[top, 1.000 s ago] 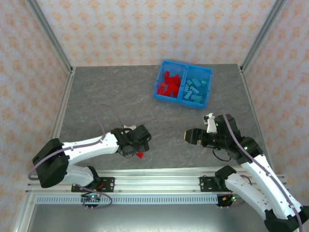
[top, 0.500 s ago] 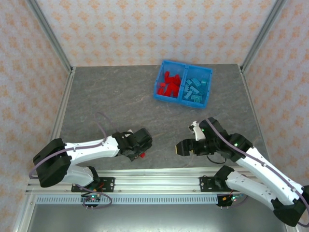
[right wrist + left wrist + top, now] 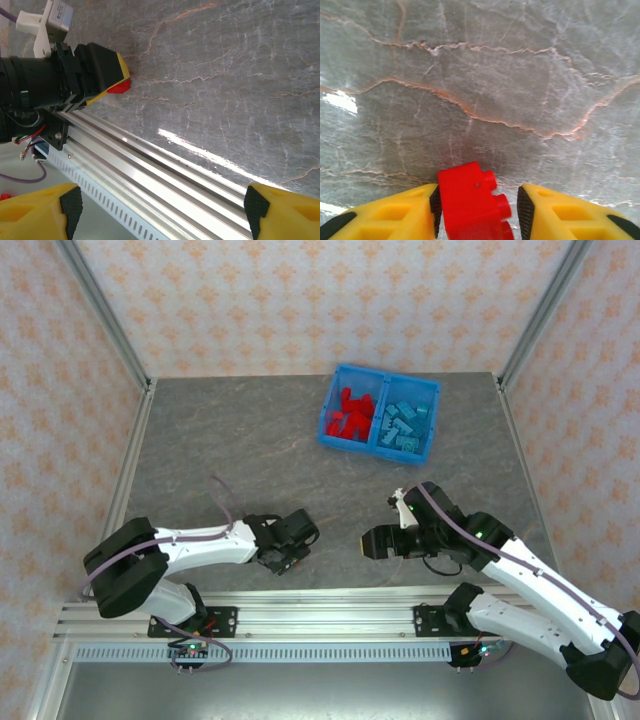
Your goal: Sort the legos into containers by color
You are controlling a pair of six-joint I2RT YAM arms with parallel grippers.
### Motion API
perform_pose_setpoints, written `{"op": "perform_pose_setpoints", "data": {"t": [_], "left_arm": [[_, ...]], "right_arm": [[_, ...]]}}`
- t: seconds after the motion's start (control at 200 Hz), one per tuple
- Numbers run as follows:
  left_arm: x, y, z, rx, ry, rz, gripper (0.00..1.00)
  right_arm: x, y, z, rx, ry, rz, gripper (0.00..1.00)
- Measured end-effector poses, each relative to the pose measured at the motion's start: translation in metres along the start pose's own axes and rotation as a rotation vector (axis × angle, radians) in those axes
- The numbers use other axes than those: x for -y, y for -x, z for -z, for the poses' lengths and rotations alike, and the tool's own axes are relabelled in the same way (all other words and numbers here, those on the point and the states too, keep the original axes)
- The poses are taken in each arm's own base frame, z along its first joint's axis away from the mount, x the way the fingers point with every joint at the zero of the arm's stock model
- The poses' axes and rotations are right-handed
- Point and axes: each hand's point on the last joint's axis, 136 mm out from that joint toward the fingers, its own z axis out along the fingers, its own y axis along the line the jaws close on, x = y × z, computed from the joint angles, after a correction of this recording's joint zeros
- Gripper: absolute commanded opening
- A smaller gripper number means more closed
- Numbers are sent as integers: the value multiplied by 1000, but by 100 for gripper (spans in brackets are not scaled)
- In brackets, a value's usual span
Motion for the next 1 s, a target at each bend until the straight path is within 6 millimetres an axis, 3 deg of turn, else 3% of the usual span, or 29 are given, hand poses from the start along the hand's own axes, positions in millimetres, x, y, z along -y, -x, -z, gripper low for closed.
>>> {"op": "perform_pose_setpoints", "data": {"t": [0.16, 0.265, 0.41, 0.536, 0.636, 0.811, 1.001], "left_arm": [[2, 0, 1, 2, 2, -28, 27], [20, 7, 16, 37, -10, -99, 26], [92, 39, 66, 174, -132, -227, 22], [155, 87, 106, 344, -211, -298, 21], [202, 127, 122, 478, -222, -350, 21], [276, 179, 106, 617, -223, -430, 23], [339, 222, 61, 744, -180, -550, 28]], "right_arm": [[0, 0, 0, 3, -5, -4, 85], [0, 0, 0, 4, -4, -4, 85], [3, 11, 6, 72, -32, -6, 86], [8, 34, 22, 210, -85, -12, 86], [10, 52, 36, 312, -124, -23, 87], [15, 66, 44, 391, -162, -40, 88], [21, 70, 46, 417, -194, -45, 88]]}}
